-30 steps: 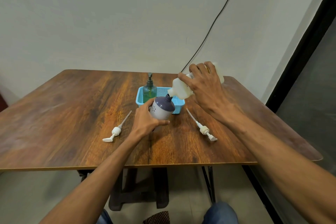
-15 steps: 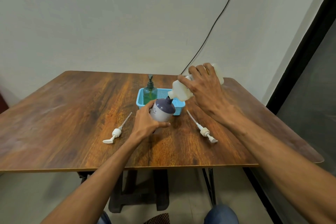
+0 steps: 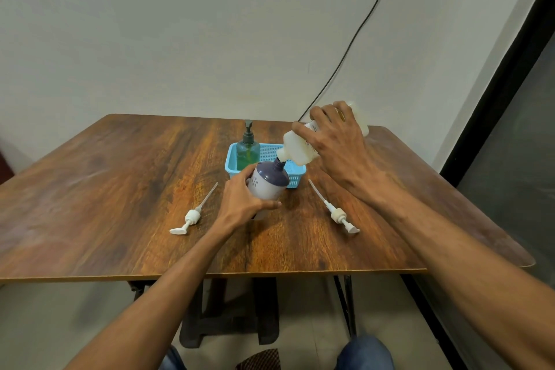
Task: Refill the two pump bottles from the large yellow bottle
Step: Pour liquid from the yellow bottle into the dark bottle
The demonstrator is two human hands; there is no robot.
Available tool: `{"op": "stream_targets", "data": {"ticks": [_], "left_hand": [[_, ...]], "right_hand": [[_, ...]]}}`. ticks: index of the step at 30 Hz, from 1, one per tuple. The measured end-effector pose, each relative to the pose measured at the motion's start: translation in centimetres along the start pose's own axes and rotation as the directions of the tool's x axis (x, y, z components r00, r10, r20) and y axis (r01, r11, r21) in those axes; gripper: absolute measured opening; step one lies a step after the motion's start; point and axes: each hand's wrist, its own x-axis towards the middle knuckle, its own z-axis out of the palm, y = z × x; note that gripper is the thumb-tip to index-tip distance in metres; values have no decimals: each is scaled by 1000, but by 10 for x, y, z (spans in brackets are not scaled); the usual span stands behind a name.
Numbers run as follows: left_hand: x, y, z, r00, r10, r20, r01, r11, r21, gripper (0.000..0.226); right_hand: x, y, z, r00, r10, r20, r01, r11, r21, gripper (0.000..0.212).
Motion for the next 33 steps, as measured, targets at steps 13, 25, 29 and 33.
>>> {"op": "stream_targets", "data": {"ticks": [13,25,29,33], "left_hand": [[0,2,-1,1000,-2,3,2,1000,-30,91],[-2,1,-4,998,-18,-63,7,985,-172,86],[-3,1,-7,997,-31,-69,14,972,-233,86],[-9,-2,-9,994,-55,-90,30,966,-257,84]], "right_hand": [[-1,1,4,1000,12,7,-12,999,31,59],[-19,-10,27,949,303,85,-312,876,367,76],[-26,-17,45,873,421,249,-456,518,724,73],[-40,-33,56,769,483,418,-508,66,859,82]]}}
